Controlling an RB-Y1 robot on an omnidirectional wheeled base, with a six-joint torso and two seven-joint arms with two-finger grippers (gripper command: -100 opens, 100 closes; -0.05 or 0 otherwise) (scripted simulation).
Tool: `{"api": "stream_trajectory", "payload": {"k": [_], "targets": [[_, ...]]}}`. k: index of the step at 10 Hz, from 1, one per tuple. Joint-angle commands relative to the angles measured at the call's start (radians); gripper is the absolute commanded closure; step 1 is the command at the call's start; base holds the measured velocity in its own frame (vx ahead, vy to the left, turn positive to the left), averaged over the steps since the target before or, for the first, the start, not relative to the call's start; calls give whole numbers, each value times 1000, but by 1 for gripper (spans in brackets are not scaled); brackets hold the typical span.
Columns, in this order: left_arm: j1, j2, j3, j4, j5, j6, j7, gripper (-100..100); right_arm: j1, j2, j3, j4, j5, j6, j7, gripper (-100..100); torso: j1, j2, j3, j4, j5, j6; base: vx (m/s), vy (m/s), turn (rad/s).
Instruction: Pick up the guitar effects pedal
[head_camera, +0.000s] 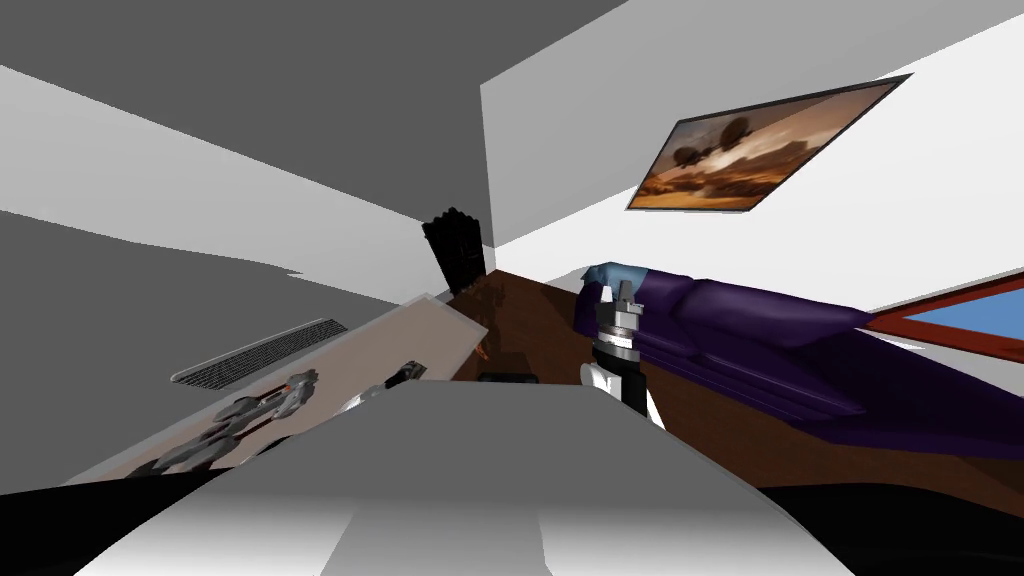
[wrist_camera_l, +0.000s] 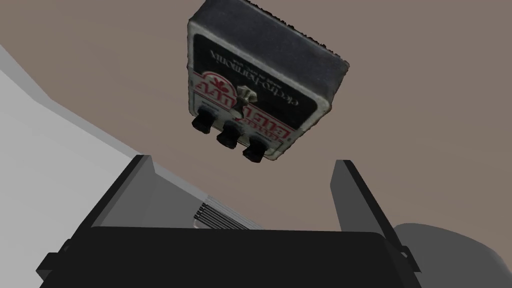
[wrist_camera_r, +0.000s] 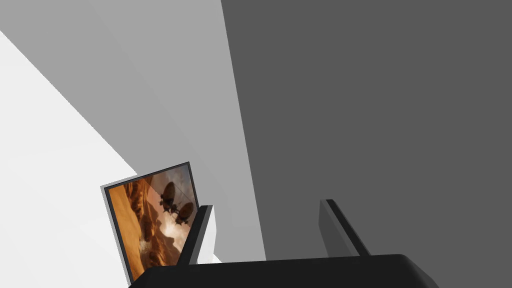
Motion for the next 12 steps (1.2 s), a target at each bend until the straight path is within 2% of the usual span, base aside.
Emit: {"api": "stream_trajectory", "payload": {"k": [1, 2, 3, 6, 8, 9, 10, 12], "targets": [[0, 0, 0, 0, 0, 0, 0, -100, 0, 0, 0, 0, 0, 0, 0, 0, 0, 0, 0, 0, 0, 0, 14, 50, -51], [-1, 0, 0, 1, 0, 1, 0, 0, 0, 0, 0, 0, 0, 0, 0, 0, -2, 0, 0, 0, 0, -1, 2, 9, 7], [28, -24, 37, -13, -36, -26, -12, -100, 0, 0, 0, 0, 0, 0, 0, 0, -4, 1, 0, 0, -1, -1, 78, 31, 67], [47, -40, 61, -23, -59, -43, -20, -100, 0, 0, 0, 0, 0, 0, 0, 0, -3, -5, -3, -1, 0, -1, 86, 38, 35], [85, -72, 110, -42, -106, -78, -36, -100, 0, 0, 0, 0, 0, 0, 0, 0, -4, -4, -2, -1, -1, -1, 108, 38, 70], [73, -64, 100, -33, -94, -68, -34, -100, 0, 0, 0, 0, 0, 0, 0, 0, -2, -6, -4, -1, 0, -1, 59, 28, 12], [74, -65, 103, -33, -96, -72, -35, 100, 0, 0, 0, 0, 0, 0, 0, 0, -4, -4, -2, -1, -1, -1, 8, 4, 3], [75, -65, 103, -33, -96, -71, -35, 100, 0, 0, 0, 0, 0, 0, 0, 0, -5, 0, 0, 0, -1, 0, 0, 0, 0]]}}
